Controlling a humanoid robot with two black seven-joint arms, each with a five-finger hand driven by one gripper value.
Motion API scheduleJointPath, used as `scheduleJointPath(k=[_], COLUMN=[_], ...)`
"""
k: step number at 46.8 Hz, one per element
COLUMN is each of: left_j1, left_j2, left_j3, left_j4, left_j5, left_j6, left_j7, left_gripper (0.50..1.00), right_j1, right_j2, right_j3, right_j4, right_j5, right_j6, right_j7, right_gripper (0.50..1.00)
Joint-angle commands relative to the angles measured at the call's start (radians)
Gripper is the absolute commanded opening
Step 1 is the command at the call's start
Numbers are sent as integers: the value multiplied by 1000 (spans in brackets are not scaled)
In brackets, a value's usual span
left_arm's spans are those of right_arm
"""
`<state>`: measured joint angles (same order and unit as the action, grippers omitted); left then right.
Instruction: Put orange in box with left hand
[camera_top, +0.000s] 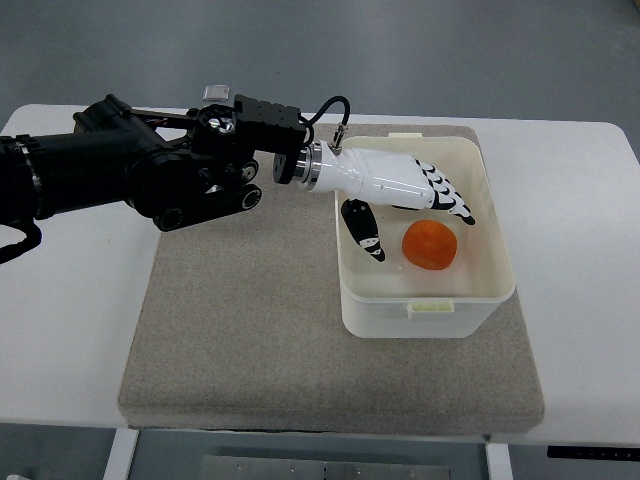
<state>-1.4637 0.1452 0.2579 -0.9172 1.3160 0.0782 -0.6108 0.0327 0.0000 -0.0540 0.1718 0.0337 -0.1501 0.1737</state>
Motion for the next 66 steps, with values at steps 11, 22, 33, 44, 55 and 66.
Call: scheduleJointPath(k=[11, 22, 33, 44, 55, 66], left_j1=[0, 6, 11, 71, 183, 278], left_j2=[17, 25, 71, 70, 68, 39], left_j3=[-123, -183, -192, -189, -190, -200], left_j4=[40, 248, 357, 572, 649, 727], left_j5=[-3, -3, -35, -150, -418, -641], left_j6=[0, 2, 9, 18, 66, 98], left_j7=[0, 0, 0, 0, 0, 0], left_gripper=[958, 958, 958, 958, 966, 966], right_j1=[1, 0, 0, 1, 0, 0], right_j2=[0, 0, 0, 0, 0, 0], right_j3=[-1, 0, 0, 0, 0, 0], right_j4=[0, 0, 0, 0, 0, 0], right_j5=[0, 0, 0, 0, 0, 0], right_j6=[1, 0, 0, 0, 0, 0], right_j7=[0, 0, 0, 1, 1, 1], right_gripper=[926, 926, 926, 926, 926, 926])
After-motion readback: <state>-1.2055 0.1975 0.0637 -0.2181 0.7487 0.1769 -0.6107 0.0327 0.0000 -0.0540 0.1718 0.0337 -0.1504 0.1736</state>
